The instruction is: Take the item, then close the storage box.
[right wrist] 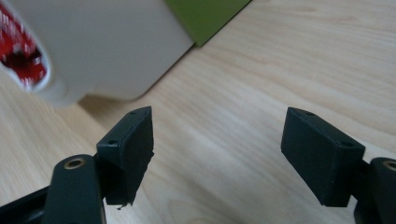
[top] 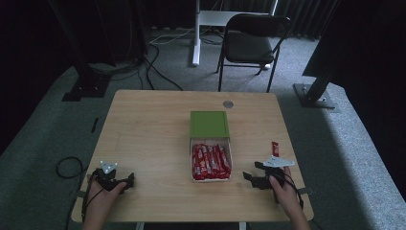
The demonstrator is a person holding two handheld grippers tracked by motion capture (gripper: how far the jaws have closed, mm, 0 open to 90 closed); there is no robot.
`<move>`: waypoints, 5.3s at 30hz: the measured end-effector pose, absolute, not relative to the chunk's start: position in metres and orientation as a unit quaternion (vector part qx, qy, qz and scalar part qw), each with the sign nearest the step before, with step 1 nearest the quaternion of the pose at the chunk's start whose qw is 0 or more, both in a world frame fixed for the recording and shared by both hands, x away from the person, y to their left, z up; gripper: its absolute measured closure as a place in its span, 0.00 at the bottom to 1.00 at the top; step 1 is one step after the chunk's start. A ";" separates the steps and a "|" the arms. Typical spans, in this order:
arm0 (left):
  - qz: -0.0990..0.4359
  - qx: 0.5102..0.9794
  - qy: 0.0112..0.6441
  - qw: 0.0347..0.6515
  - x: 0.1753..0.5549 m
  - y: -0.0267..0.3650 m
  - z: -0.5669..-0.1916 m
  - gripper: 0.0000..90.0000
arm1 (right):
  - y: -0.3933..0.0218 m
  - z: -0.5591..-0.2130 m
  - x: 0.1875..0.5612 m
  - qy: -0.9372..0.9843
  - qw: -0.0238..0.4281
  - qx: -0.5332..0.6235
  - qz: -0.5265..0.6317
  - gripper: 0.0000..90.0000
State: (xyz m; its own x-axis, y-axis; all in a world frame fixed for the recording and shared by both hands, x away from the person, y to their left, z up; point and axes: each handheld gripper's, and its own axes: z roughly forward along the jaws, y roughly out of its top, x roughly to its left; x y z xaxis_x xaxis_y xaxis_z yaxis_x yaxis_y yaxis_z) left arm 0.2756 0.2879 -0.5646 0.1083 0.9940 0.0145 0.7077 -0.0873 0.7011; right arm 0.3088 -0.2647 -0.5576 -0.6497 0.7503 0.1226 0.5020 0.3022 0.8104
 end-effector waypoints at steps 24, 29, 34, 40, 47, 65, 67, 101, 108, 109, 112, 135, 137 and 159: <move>0.259 0.690 0.617 0.277 0.274 0.287 -0.565 0.05 | -0.250 -0.570 0.304 0.853 0.148 0.338 0.370 0.13; 0.258 0.690 0.617 0.277 0.274 0.287 -0.564 0.05 | -0.250 -0.570 0.304 0.852 0.150 0.340 0.370 0.13; 0.253 0.708 0.594 0.287 0.273 0.286 -0.564 0.06 | -0.251 -0.570 0.304 0.850 0.151 0.342 0.372 0.14; 0.246 0.748 0.547 0.284 0.269 0.276 -0.562 0.07 | -0.252 -0.568 0.302 0.839 0.150 0.350 0.388 0.14; 0.243 0.766 0.507 0.311 0.268 0.256 -0.553 0.07 | -0.253 -0.556 0.299 0.829 0.151 0.345 0.413 0.14; 0.217 0.796 0.441 0.354 0.268 0.220 -0.545 0.07 | -0.258 -0.537 0.298 0.809 0.152 0.349 0.447 0.14; 0.217 0.799 0.435 0.353 0.268 0.216 -0.546 0.07 | -0.257 -0.536 0.298 0.809 0.151 0.346 0.451 0.14; 0.198 0.817 0.326 0.432 0.281 0.144 -0.519 0.07 | -0.231 -0.512 0.308 0.790 0.140 0.308 0.511 0.14; 0.195 0.817 0.309 0.446 0.284 0.134 -0.513 0.07 | -0.226 -0.515 0.312 0.792 0.138 0.309 0.508 0.14; 0.196 0.817 0.308 0.447 0.285 0.133 -0.513 0.07 | -0.226 -0.515 0.312 0.791 0.138 0.312 0.508 0.15; 0.200 0.816 0.304 0.449 0.288 0.130 -0.510 0.07 | -0.227 -0.516 0.313 0.789 0.139 0.313 0.510 0.15; 0.201 0.800 0.329 0.460 0.306 0.128 -0.509 0.06 | -0.223 -0.518 0.319 0.789 0.135 0.315 0.510 0.14; 0.202 0.801 0.329 0.458 0.307 0.129 -0.509 0.06 | -0.222 -0.518 0.319 0.789 0.135 0.315 0.510 0.14; 0.202 0.800 0.340 0.451 0.317 0.130 -0.510 0.06 | -0.218 -0.516 0.326 0.785 0.143 0.330 0.504 0.14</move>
